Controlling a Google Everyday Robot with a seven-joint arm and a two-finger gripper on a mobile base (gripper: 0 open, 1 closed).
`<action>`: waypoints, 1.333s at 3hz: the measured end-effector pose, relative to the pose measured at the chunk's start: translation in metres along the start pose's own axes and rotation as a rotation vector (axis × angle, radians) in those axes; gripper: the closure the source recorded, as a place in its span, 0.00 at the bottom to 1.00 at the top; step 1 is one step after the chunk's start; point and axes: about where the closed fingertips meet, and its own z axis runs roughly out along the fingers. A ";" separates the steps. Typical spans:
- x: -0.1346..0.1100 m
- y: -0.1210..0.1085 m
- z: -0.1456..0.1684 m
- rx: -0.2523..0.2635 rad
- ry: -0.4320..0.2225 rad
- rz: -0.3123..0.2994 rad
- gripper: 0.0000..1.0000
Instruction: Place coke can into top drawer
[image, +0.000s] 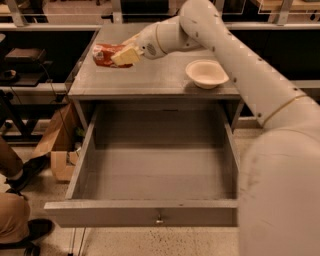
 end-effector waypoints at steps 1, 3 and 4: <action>0.006 0.037 -0.053 0.016 -0.001 -0.028 1.00; 0.049 0.075 -0.095 -0.048 0.124 -0.067 1.00; 0.095 0.085 -0.086 -0.095 0.272 -0.065 1.00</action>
Offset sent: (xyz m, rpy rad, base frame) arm -0.1203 -0.0986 -0.0036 -0.1145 -0.0143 0.0251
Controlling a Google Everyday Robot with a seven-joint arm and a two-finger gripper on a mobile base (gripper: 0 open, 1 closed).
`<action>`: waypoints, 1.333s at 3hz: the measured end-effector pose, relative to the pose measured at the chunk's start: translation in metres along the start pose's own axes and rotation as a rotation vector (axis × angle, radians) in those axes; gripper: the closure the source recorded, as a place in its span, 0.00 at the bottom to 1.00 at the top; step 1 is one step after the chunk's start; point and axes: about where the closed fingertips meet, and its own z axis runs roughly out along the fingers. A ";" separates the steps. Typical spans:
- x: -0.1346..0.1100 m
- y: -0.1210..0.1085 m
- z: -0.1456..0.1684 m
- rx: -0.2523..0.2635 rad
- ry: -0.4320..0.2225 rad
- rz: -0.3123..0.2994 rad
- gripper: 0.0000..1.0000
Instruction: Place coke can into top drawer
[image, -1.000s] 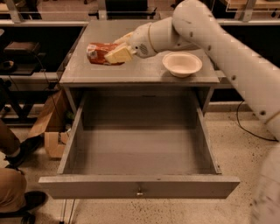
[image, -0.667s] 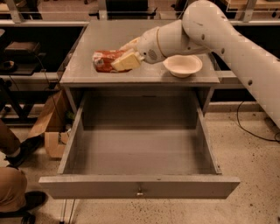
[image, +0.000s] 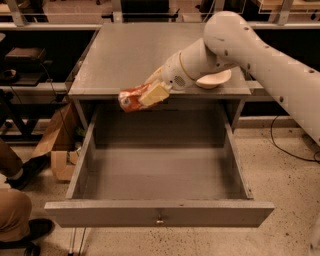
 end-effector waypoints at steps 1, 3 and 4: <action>0.033 0.003 0.024 -0.029 0.171 0.023 1.00; 0.095 0.025 0.058 -0.131 0.574 0.019 1.00; 0.095 0.025 0.059 -0.131 0.574 0.018 1.00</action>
Offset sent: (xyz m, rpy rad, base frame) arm -0.0028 -0.0208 -0.1065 -0.5118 0.1874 -0.0593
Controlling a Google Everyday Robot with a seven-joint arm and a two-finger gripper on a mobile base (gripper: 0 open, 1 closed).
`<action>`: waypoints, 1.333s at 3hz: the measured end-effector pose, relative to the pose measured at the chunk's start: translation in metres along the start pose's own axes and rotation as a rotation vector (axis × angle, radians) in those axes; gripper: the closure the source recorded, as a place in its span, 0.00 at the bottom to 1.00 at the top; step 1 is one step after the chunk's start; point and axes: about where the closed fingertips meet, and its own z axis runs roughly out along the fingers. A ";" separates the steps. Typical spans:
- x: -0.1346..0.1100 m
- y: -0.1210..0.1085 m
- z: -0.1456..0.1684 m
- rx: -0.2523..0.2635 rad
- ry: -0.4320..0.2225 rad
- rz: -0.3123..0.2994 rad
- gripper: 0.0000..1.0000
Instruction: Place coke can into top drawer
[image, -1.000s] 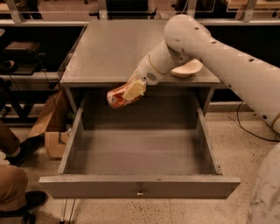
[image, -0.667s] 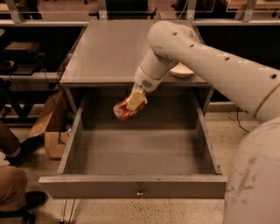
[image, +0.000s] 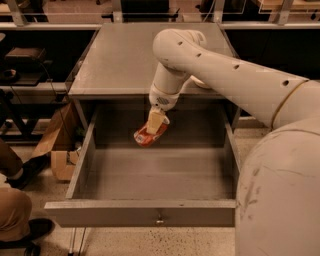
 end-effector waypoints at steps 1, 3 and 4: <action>0.009 0.005 0.003 0.014 0.019 0.012 1.00; 0.046 0.029 0.016 0.025 0.100 0.088 1.00; 0.057 0.039 0.030 -0.001 0.126 0.094 0.74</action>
Offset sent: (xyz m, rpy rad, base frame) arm -0.0366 -0.0422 -0.0256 -0.0743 0.0016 -0.1153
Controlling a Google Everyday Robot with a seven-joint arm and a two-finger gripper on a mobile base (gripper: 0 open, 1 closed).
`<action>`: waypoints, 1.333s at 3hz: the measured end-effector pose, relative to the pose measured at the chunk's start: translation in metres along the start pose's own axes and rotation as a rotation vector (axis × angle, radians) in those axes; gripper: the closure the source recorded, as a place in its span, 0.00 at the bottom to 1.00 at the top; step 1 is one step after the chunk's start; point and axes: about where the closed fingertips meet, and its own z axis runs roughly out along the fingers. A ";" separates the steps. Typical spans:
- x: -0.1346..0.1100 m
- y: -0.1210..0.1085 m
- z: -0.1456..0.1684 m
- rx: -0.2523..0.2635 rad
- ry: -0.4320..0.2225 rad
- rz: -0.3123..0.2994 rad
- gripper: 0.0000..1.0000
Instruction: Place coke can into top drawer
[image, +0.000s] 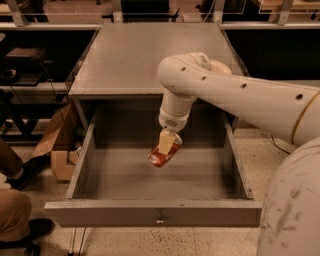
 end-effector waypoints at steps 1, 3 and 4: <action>0.003 0.004 0.009 -0.028 -0.008 -0.009 0.50; -0.004 0.008 0.028 -0.114 -0.046 -0.066 0.00; -0.004 0.008 0.028 -0.114 -0.046 -0.066 0.00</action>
Offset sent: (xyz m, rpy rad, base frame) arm -0.0024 0.0078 -0.0206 0.0723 0.0743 0.0815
